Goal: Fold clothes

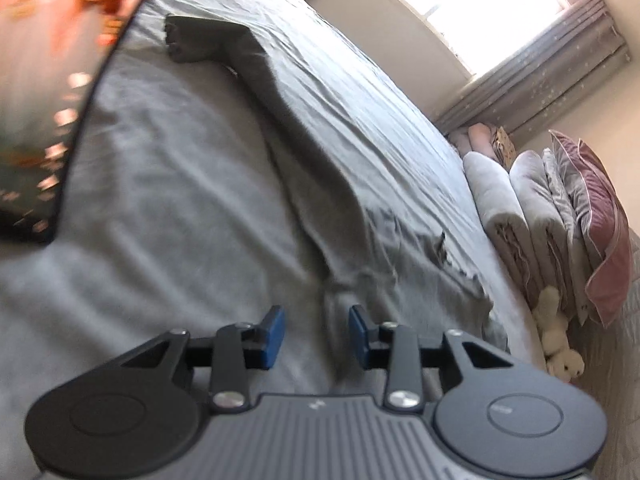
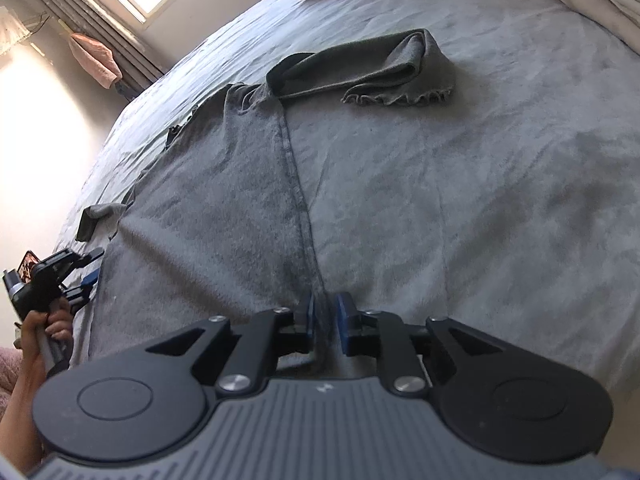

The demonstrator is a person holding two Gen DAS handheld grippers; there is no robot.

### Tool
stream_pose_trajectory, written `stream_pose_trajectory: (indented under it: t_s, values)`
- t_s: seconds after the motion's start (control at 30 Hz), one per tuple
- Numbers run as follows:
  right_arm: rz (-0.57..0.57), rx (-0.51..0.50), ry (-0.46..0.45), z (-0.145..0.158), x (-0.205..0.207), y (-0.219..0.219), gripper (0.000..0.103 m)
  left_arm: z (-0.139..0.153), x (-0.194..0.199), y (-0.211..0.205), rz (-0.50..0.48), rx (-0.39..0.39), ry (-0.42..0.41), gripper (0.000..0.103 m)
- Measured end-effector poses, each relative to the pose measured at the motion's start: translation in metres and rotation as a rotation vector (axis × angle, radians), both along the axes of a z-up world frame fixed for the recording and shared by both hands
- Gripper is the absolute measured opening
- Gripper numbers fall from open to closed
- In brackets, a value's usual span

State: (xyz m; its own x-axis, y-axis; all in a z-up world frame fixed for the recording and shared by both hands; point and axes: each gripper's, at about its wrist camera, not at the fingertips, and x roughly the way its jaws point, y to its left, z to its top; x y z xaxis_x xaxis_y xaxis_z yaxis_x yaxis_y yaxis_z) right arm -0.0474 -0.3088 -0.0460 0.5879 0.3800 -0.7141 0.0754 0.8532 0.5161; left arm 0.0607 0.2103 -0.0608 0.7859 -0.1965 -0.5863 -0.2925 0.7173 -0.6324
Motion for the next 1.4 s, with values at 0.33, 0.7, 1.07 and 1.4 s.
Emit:
stream_pose_trajectory:
  t_s: [0.33, 0.7, 1.07, 1.4]
  values:
    - [0.01, 0.003, -0.007, 0.0, 0.01, 0.001, 0.02, 0.014, 0.025, -0.001, -0.014, 0.161, 0.002, 0.0]
    - [0.011, 0.004, -0.011, 0.001, 0.011, 0.002, 0.023, 0.006, 0.018, 0.016, 0.016, 0.047, 0.001, 0.03]
    - [0.011, 0.001, -0.013, 0.001, 0.014, 0.005, 0.028, -0.002, 0.029, -0.016, -0.055, 0.102, 0.0, 0.004]
    - [0.01, 0.0, -0.01, 0.001, 0.015, 0.005, 0.028, 0.026, 0.036, -0.038, -0.072, 0.431, -0.016, 0.004]
